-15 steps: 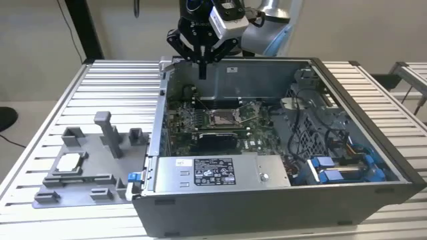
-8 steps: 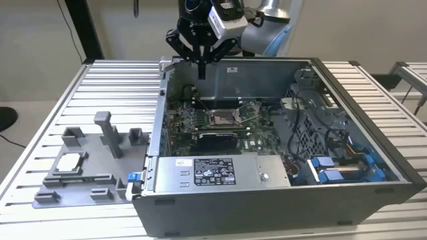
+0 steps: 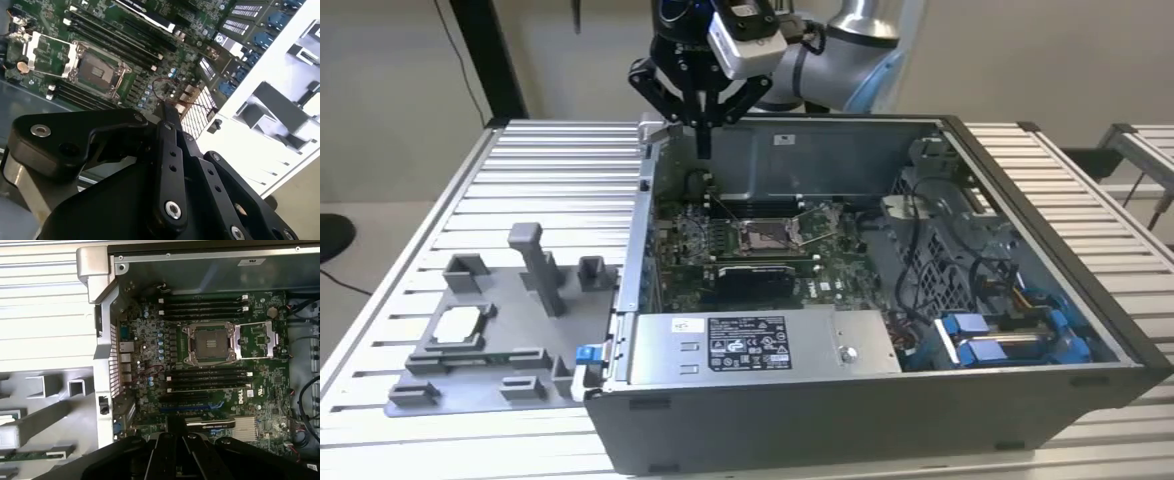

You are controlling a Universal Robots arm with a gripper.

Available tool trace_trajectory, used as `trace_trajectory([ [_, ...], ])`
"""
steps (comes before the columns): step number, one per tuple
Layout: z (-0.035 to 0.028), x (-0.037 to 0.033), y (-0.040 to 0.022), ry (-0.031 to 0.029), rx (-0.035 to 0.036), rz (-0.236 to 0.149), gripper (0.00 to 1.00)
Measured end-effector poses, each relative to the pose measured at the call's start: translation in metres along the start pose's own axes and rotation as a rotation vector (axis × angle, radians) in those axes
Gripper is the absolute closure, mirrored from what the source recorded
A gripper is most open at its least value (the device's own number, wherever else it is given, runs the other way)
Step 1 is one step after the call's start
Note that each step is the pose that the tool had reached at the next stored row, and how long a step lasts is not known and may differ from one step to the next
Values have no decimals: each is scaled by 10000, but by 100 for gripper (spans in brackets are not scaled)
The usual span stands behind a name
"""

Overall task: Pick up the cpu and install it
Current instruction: 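Pick up the cpu and move it towards the insertion slot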

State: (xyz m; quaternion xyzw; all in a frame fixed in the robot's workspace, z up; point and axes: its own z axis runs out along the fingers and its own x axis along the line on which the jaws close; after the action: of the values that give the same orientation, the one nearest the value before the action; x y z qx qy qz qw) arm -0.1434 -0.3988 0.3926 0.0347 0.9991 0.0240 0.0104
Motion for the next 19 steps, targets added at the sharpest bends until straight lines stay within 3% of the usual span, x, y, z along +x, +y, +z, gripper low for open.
trace_trajectory([
  [7, -6, 220, -25, -19, -2, -1, 100],
  [19, -22, 602, -207, -82, -9, -4, 100],
])
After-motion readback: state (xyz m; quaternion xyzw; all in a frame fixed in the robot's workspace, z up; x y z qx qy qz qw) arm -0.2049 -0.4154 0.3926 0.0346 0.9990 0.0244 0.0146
